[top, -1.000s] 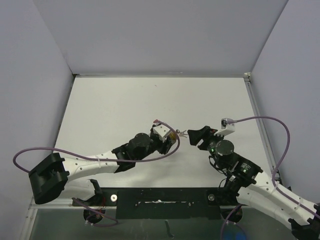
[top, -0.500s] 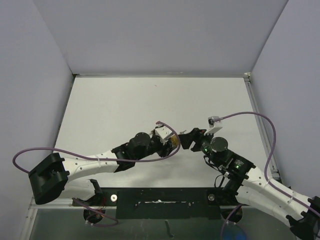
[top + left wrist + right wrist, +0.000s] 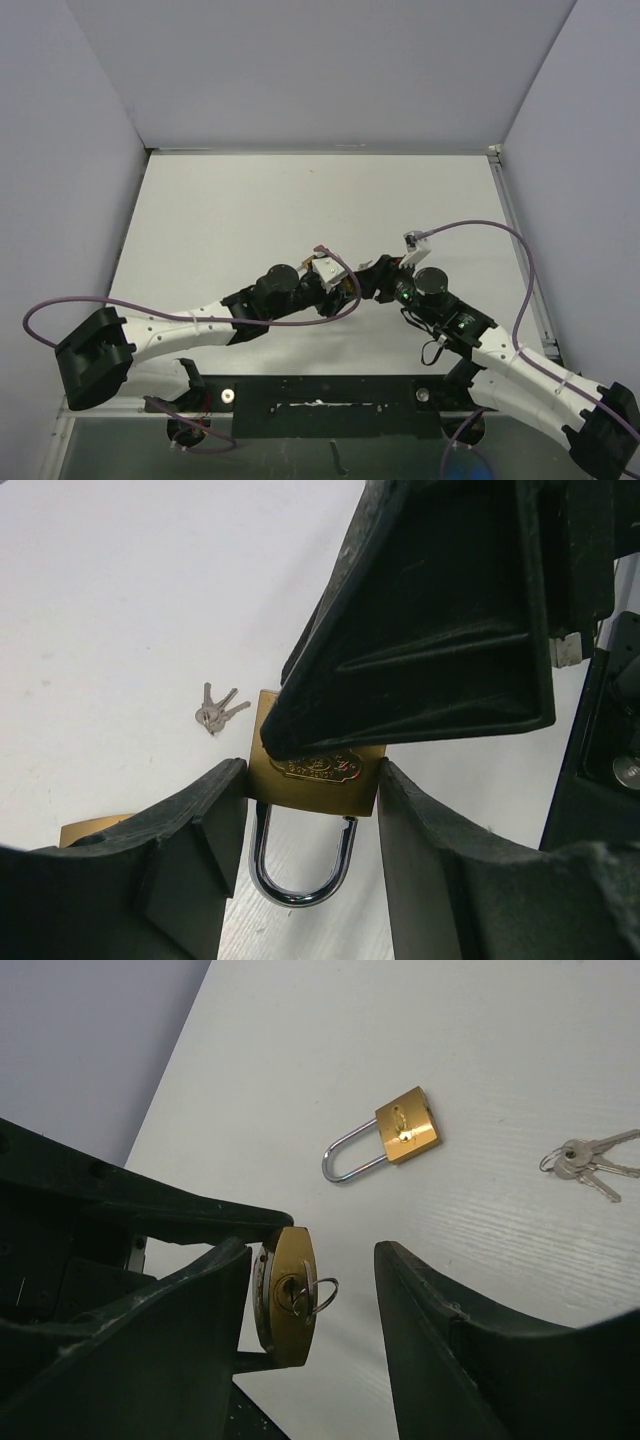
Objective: Unlock with the key
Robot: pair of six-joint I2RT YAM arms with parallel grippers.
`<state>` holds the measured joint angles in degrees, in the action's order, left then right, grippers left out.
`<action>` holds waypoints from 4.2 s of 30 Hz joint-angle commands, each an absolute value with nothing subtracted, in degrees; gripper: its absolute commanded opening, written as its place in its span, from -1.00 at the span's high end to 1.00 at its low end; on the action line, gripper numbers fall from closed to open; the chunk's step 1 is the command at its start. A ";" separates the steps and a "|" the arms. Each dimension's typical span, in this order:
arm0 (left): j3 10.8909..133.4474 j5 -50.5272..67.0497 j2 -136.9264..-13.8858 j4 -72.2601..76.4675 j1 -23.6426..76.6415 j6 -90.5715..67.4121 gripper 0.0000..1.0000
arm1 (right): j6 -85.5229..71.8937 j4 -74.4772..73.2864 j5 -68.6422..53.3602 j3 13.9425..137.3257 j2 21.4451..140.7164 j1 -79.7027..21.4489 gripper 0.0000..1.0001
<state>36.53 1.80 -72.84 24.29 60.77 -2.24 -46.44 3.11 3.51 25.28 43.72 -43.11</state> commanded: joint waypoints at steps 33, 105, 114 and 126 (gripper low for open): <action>31.66 -8.10 -66.08 34.34 60.65 -5.48 -0.29 | -58.18 16.99 -10.01 20.61 42.72 -28.83 1.00; 9.68 -46.17 -42.54 42.74 68.24 -4.66 -0.32 | -55.61 60.05 -23.42 38.25 92.73 -16.90 1.00; 9.32 -46.01 -38.03 38.79 68.93 -5.29 -0.32 | -53.35 59.60 -25.25 54.12 112.88 -15.45 1.00; 9.36 -46.04 -36.89 37.80 69.26 -5.62 -0.32 | -49.59 45.34 -22.42 57.53 115.35 -14.35 1.00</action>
<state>7.97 -45.65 -37.45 36.38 68.93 -5.30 -51.29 45.41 -23.05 55.66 117.93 -14.94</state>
